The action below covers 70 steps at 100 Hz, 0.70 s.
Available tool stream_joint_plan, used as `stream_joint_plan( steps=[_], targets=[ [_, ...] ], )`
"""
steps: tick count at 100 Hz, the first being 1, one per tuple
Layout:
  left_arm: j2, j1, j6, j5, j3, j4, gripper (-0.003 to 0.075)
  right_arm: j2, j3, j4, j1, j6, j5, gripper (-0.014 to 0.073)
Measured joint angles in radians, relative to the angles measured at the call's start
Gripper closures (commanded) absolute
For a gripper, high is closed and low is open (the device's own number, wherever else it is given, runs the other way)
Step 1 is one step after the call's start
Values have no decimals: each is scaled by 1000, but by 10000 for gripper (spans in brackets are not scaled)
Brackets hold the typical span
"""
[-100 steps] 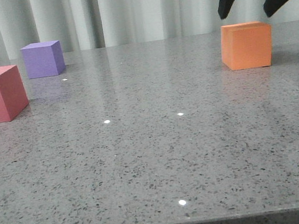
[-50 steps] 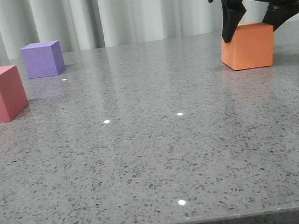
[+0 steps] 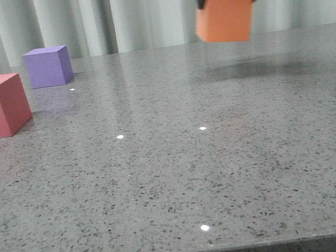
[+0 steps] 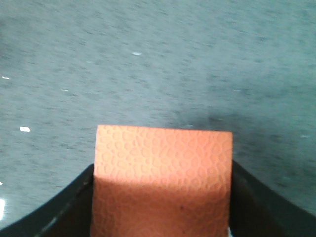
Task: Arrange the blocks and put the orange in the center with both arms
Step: 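Lift the orange cube with the right gripper and carry it toward the table center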
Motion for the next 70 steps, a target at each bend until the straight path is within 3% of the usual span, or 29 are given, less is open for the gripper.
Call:
stream_joint_plan(
  steps=[43, 70],
  targets=[
    [0, 0, 0, 0, 0, 0, 741, 237, -282, -245, 225, 363, 58, 289],
    [0, 0, 0, 0, 0, 0, 741, 321, -354, -311, 291, 427, 98, 289]
  ],
)
